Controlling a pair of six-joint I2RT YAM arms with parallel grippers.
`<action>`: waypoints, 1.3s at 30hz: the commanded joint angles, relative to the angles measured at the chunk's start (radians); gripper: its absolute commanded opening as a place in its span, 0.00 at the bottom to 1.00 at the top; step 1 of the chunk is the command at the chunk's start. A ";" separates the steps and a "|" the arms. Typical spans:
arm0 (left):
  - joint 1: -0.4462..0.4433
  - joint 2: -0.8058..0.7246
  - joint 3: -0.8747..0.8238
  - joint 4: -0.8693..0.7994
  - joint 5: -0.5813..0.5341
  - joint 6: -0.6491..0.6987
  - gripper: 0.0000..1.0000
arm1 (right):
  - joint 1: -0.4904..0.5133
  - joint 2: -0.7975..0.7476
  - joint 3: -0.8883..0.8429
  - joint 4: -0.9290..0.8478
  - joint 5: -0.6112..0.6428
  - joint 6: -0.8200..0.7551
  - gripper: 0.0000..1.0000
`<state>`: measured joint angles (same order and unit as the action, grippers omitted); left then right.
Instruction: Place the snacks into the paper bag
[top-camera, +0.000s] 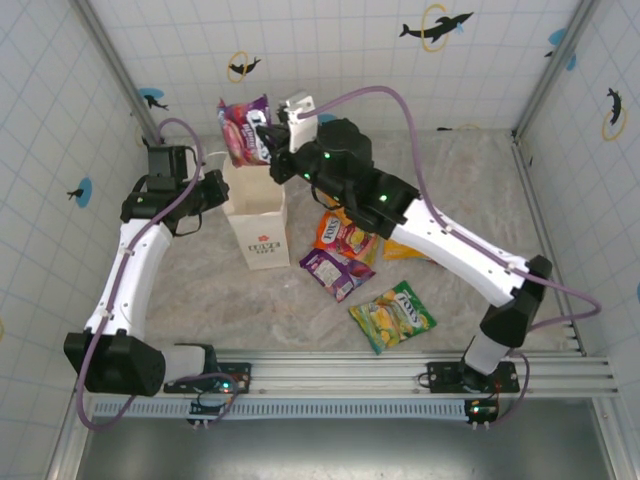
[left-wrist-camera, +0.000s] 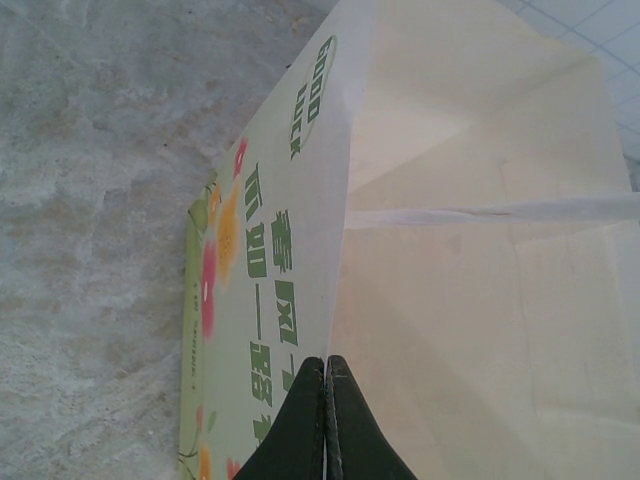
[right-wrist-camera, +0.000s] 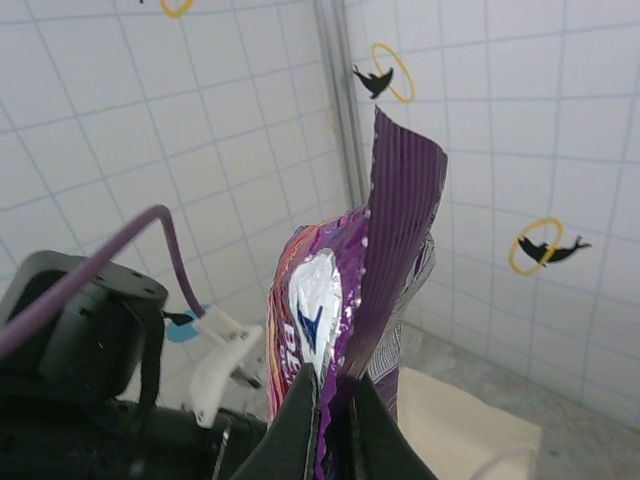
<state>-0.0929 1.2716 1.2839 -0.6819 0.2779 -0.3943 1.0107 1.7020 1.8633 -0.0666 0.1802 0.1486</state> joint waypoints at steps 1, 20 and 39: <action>-0.007 0.009 -0.005 0.017 0.015 -0.014 0.00 | 0.011 0.054 0.090 0.081 0.050 -0.038 0.00; -0.007 0.012 0.011 0.021 0.029 -0.017 0.00 | 0.002 0.183 0.116 -0.045 0.146 -0.029 0.00; -0.008 0.011 -0.001 0.012 0.017 -0.003 0.00 | -0.030 0.111 0.031 -0.040 0.014 -0.009 0.52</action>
<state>-0.0929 1.2747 1.2835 -0.6792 0.2848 -0.4007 0.9913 1.8912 1.9320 -0.1352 0.2115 0.1352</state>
